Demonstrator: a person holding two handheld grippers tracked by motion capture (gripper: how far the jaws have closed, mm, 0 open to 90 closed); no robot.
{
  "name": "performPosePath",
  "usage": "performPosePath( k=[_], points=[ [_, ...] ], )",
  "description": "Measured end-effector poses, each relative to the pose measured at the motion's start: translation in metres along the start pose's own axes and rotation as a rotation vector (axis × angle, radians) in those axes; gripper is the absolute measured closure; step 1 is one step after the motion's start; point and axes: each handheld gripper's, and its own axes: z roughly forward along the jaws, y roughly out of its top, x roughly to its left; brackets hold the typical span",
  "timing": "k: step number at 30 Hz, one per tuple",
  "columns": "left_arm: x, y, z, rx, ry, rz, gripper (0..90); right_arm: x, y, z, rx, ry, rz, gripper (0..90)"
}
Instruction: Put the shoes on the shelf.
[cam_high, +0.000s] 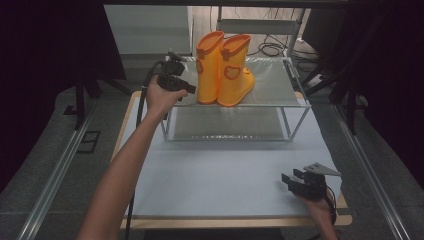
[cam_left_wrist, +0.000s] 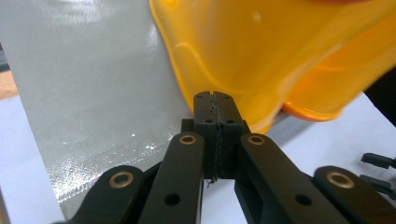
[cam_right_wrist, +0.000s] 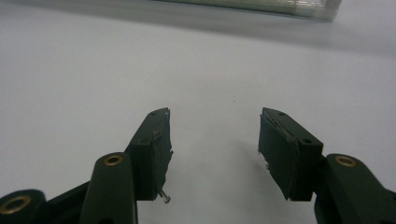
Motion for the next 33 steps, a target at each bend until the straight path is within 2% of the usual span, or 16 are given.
performPosePath(
  k=[3, 4, 5, 9, 13, 16, 22, 28, 31, 33],
  points=[
    [0.002, -0.003, 0.007, 0.010, -0.003, -0.008, 89.8, 0.000, 0.000, 0.000, 0.002, 0.000, 0.002, 43.5],
    [0.002, -0.004, 0.010, 0.012, -0.016, -0.014, 89.8, 0.000, 0.000, 0.000, 0.002, 0.000, 0.002, 43.5],
    [0.000, -0.006, 0.011, -0.005, -0.021, -0.027, 89.8, 0.000, 0.000, 0.001, 0.005, 0.001, 0.001, 43.5],
    [-0.001, -0.006, 0.011, -0.012, -0.044, -0.037, 90.0, 0.002, -0.001, 0.002, 0.006, 0.001, -0.006, 43.5],
    [-0.008, -0.006, 0.012, -0.021, -0.034, -0.035, 90.0, 0.004, 0.000, 0.003, 0.007, 0.005, -0.007, 43.5],
    [-0.016, -0.005, 0.013, -0.019, -0.064, -0.027, 90.0, 0.007, 0.000, 0.003, 0.005, 0.010, -0.013, 43.5],
    [-0.027, -0.003, 0.016, -0.012, -0.089, -0.013, 90.0, 0.009, 0.001, 0.002, 0.000, 0.018, -0.008, 43.5],
    [-0.045, 0.002, 0.023, 0.000, -0.130, 0.011, 90.0, 0.012, 0.002, 0.002, -0.003, 0.024, -0.016, 43.5],
    [-0.050, 0.003, 0.025, -0.003, -0.139, 0.007, 90.0, 0.012, 0.002, 0.002, -0.005, 0.026, -0.015, 43.5],
    [-0.055, 0.005, 0.028, 0.000, -0.150, 0.022, 90.0, 0.012, 0.002, 0.002, -0.006, 0.025, -0.017, 43.5]
  ],
)
